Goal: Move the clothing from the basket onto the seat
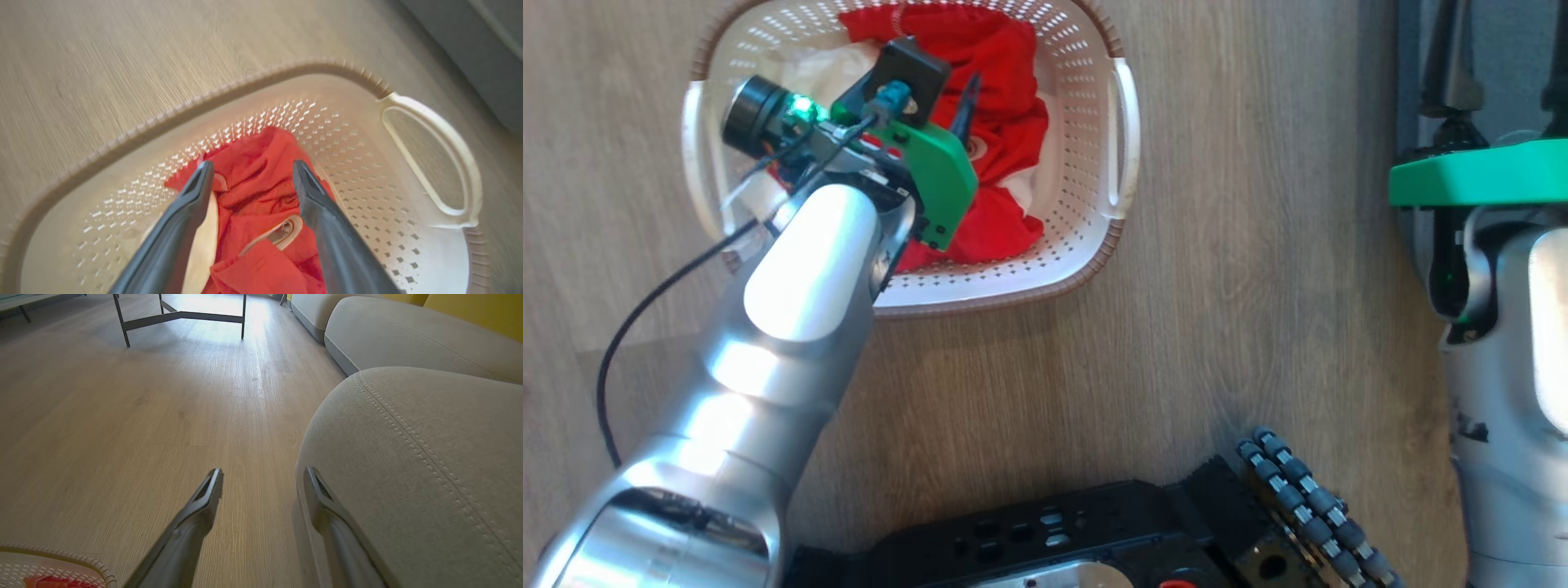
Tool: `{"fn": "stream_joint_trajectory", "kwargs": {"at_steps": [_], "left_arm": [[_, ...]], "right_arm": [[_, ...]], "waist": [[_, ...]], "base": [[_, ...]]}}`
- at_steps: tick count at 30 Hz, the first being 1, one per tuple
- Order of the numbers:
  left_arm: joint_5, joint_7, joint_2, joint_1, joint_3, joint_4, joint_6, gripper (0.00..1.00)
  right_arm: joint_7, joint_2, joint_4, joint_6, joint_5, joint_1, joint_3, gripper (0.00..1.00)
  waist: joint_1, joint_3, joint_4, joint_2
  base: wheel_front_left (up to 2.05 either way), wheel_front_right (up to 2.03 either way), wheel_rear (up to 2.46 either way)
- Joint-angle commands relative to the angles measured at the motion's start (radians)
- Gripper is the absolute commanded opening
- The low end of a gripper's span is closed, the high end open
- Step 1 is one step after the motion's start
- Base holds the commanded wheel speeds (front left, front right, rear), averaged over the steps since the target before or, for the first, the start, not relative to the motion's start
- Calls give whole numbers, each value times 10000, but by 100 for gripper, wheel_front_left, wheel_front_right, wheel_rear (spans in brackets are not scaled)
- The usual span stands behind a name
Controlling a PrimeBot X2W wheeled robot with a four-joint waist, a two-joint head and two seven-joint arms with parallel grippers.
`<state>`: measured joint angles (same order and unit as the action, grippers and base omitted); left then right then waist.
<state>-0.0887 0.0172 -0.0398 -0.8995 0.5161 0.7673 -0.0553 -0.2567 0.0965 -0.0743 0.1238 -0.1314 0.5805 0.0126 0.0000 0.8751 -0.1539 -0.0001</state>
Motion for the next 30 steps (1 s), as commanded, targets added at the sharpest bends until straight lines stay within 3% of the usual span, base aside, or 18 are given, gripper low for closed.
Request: {"fn": "stream_joint_trajectory", "kwargs": {"at_steps": [1,9,25,30], "left_arm": [[-96,-113,-104,-40,-93,-92,92,100],[-658,-1147,-104,-885,108,1491,237,100],[-830,-1110,-178,-2054,243,3796,511,100],[-1148,-1081,-130,-2177,268,4053,223,100]], "right_arm": [[-51,-110,358,69,-55,-152,-180,100],[-51,-209,523,69,-93,-272,-238,100],[-51,-182,948,69,-155,-963,-48,100],[-51,-169,994,69,-189,-1058,-94,100]], "waist": [[0,109,-140,1],[0,500,-483,1],[0,1100,-582,1],[0,1142,-554,1]], "base": [[0,0,0],[0,0,0],[0,0,0],[0,0,0]]}}
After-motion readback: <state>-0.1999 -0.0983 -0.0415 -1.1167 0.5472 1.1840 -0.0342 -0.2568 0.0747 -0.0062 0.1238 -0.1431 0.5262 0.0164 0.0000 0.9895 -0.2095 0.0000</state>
